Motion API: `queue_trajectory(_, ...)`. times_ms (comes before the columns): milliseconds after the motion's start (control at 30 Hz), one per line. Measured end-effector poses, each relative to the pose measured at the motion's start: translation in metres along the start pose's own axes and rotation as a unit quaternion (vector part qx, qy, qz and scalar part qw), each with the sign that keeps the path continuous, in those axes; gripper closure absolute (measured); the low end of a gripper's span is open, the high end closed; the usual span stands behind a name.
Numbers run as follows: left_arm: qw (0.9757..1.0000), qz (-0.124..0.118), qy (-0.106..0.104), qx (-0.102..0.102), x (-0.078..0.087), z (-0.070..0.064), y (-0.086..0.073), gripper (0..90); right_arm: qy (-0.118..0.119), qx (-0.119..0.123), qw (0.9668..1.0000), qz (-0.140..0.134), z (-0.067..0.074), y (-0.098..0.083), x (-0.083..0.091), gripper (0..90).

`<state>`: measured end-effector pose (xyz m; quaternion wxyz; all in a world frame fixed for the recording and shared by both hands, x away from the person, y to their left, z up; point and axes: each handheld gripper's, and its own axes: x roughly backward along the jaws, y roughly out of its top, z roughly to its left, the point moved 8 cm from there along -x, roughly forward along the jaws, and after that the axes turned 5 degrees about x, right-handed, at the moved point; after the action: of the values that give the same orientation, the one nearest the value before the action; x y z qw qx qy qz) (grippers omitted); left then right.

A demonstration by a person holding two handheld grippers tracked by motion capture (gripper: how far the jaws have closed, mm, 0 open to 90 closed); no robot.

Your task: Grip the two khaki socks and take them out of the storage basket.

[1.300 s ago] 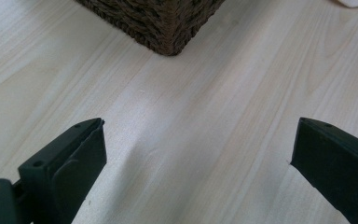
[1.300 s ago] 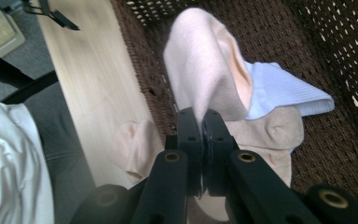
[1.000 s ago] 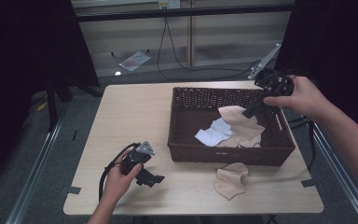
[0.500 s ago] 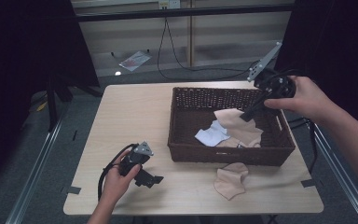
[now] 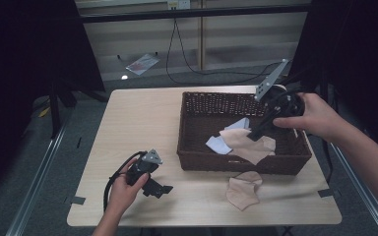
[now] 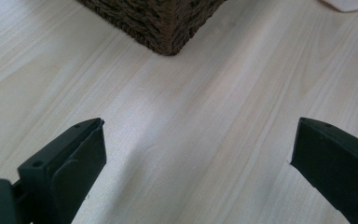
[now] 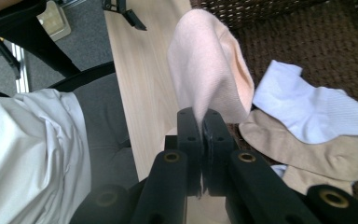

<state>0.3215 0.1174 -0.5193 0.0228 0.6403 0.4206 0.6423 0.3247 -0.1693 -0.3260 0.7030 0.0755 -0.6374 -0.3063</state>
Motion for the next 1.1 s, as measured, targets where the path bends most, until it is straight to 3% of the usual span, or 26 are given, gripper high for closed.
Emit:
queue_trajectory(200, 0.9999, -0.007, 0.002, 0.01, 0.0, 0.0, 0.001, 2.6, 0.015, 0.007, 0.9998, 0.008, 0.007, -0.004, -0.018, 88.2)
queue_trajectory(233, 1.0, -0.001, 0.002, 0.005, 0.0, 0.001, 0.0, 2.6, 0.016, 0.007, 0.9998, 0.006, 0.008, -0.004, -0.021, 88.2)
queue_trajectory(267, 0.9998, 0.013, 0.001, -0.015, 0.002, 0.004, -0.001, 2.6, 0.021, 0.009, 0.9997, 0.008, 0.01, -0.004, -0.025, 88.2)
queue_trajectory(300, 1.0, 0.0, 0.0, 0.001, 0.001, 0.002, 0.0, 2.6, 0.022, 0.01, 0.9997, 0.01, 0.011, -0.005, -0.028, 88.2)
queue_trajectory(367, 0.9999, -0.007, 0.001, 0.012, 0.0, 0.002, 0.002, 2.6, 0.028, 0.013, 0.9994, 0.013, 0.013, -0.006, -0.036, 88.1)
queue_trajectory(400, 0.9999, 0.012, 0.002, -0.013, 0.002, 0.005, 0.0, 2.6, 0.027, 0.016, 0.9994, 0.014, 0.014, -0.006, -0.04, 88.1)
queue_trajectory(500, 0.9998, 0.012, 0.0, -0.013, 0.002, 0.005, 0.0, 2.6, 0.034, 0.02, 0.9991, 0.016, 0.016, -0.008, -0.054, 87.7)
queue_trajectory(533, 0.9999, -0.006, -0.001, 0.011, 0.0, 0.001, 0.001, 2.6, 0.037, 0.018, 0.999, 0.02, 0.017, -0.01, -0.058, 87.0)
queue_trajectory(600, 0.9999, -0.006, 0.001, 0.012, 0.0, 0.002, 0.002, 2.6, 0.034, 0.018, 0.9988, 0.03, 0.017, -0.013, -0.068, 75.0)
queue_trajectory(633, 0.9999, 0.009, 0.001, -0.011, 0.002, 0.005, 0.0, 2.6, 0.033, 0.017, 0.9988, 0.032, 0.016, -0.014, -0.072, 69.6)
queue_trajectory(667, 0.9999, -0.008, -0.001, 0.012, 0.0, 0.001, 0.002, 2.6, 0.026, 0.019, 0.9989, 0.035, 0.015, -0.015, -0.075, 64.6)
queue_trajectory(733, 0.9999, -0.009, -0.001, 0.012, 0.0, 0.001, 0.002, 2.6, 0.018, 0.018, 0.999, 0.037, 0.014, -0.017, -0.08, 51.4)
queue_trajectory(767, 0.9999, -0.007, -0.001, 0.012, 0.0, 0.002, 0.002, 2.6, 0.015, 0.015, 0.9991, 0.037, 0.014, -0.018, -0.081, 49.5)
queue_trajectory(800, 0.9999, 0.01, -0.001, -0.013, 0.002, 0.005, 0.0, 2.6, 0.017, 0.02, 0.999, 0.036, 0.014, -0.019, -0.081, 49.0)
queue_trajectory(867, 0.9998, 0.011, 0.0, -0.013, 0.002, 0.005, 0.0, 2.6, 0.014, 0.02, 0.9993, 0.029, 0.015, -0.02, -0.082, 40.5)
queue_trajectory(1100, 0.9999, 0.011, 0.0, -0.012, 0.002, 0.004, 0.0, 2.6, -0.001, 0.019, 0.9997, 0.016, 0.016, -0.027, -0.083, 23.0)
